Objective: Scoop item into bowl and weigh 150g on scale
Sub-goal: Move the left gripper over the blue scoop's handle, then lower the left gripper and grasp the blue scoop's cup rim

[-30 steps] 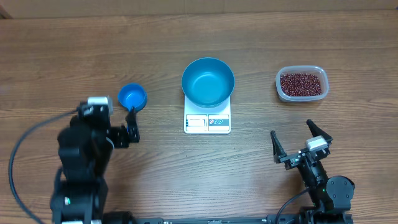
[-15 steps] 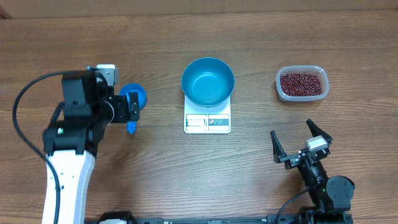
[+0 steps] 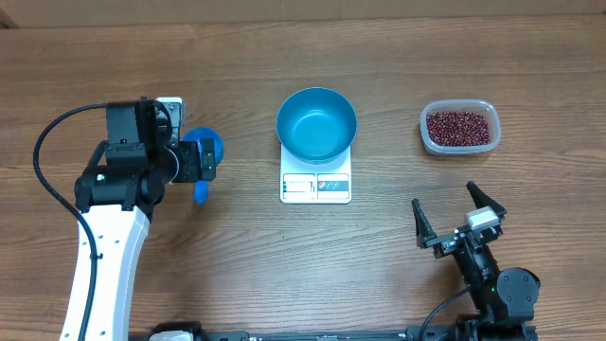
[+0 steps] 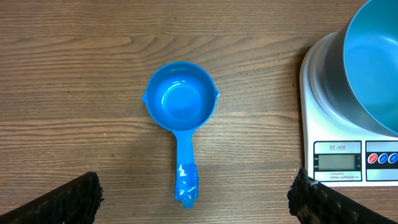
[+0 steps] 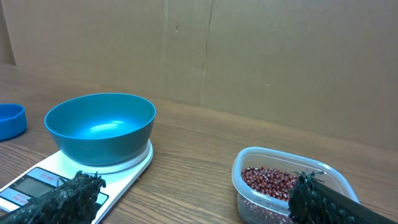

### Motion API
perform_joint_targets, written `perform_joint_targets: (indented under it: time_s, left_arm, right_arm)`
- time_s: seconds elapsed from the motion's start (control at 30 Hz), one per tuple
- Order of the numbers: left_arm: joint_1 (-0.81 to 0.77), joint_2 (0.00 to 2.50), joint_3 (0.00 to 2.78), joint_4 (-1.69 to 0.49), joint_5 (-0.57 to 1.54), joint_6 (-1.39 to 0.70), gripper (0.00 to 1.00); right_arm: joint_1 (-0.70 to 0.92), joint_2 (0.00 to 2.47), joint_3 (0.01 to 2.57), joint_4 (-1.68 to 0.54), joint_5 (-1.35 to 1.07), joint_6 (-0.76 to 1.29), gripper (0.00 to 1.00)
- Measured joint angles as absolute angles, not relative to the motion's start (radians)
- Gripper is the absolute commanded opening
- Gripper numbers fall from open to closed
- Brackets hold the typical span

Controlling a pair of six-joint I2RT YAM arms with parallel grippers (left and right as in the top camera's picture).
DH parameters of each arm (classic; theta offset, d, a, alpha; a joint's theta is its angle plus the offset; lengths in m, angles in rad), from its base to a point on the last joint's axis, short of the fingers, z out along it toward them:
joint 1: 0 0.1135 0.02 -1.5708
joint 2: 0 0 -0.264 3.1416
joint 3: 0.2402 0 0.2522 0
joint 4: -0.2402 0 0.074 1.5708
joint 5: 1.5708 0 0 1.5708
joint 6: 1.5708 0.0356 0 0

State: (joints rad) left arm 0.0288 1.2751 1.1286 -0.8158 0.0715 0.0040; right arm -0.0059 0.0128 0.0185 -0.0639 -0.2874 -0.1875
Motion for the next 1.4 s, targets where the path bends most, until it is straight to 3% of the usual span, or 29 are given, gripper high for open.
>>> perform_joint_targets:
  time_s: [0.8,1.4]
  left_arm:
    - [0.029,1.299,1.131,-0.764,0.072,0.004,1.00]
    - [0.029,1.683,1.380,-0.892,0.074,0.004,0.99]
  right_arm:
    - [-0.006,0.013,0.019,-0.064,-0.287,-0.188,1.00]
    - [-0.006,0.013,0.019,-0.064,-0.288,-0.188,1.00]
